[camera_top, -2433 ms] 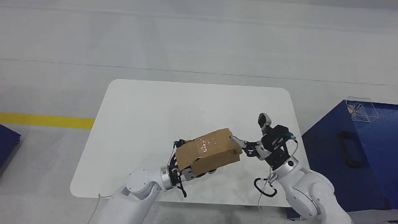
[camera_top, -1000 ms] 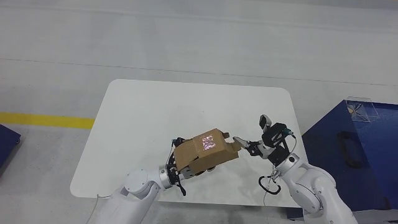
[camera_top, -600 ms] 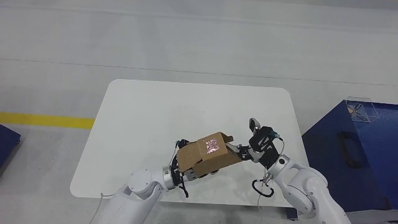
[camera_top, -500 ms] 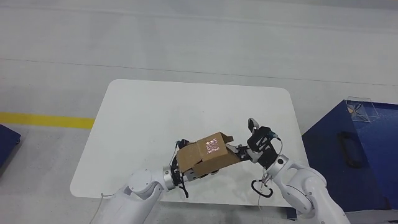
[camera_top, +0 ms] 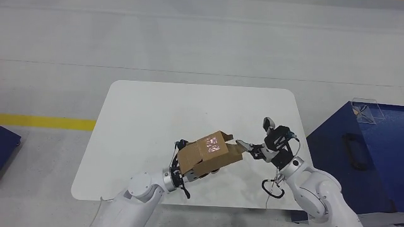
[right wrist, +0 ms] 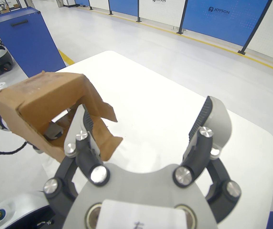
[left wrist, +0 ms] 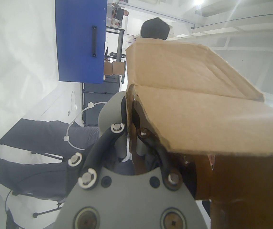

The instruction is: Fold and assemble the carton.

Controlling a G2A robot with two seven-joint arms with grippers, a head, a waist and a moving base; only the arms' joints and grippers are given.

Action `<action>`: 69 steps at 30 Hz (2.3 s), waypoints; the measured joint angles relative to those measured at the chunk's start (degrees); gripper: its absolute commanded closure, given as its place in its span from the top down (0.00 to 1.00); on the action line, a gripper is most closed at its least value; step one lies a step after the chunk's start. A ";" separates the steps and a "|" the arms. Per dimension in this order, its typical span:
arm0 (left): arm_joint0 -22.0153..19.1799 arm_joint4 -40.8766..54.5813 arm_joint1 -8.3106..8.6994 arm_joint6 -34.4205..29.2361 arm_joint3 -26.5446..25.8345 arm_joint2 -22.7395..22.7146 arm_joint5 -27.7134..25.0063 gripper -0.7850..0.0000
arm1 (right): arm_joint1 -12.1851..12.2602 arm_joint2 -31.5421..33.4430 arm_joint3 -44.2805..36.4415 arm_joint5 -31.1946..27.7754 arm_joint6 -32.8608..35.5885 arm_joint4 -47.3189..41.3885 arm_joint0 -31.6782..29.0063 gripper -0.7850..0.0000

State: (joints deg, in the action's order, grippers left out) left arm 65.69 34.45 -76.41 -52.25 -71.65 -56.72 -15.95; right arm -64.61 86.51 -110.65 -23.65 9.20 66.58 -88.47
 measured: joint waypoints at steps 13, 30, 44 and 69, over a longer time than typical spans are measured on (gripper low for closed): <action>0.22 0.12 -0.23 1.36 0.04 0.11 -0.37 0.00 | -0.26 -5.14 0.92 1.81 -0.99 7.57 -0.17 1.00; 0.97 2.30 -0.35 3.97 0.13 -1.21 -0.37 0.00 | 0.39 1.25 -2.63 -2.02 -2.05 3.75 -4.52 1.00; 1.39 0.09 -0.48 2.61 -0.73 -0.08 -0.85 0.00 | -0.74 -8.08 1.03 5.05 -2.18 9.56 0.75 1.00; 2.10 -1.41 -0.58 2.54 -1.17 0.48 -0.88 0.00 | -1.69 -11.62 4.70 14.21 -2.78 24.23 7.42 1.00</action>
State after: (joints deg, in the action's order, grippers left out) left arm 67.79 33.05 -76.99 -49.71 -72.82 -56.24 -16.83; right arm -66.31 74.89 -105.96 -9.44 6.42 90.81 -81.06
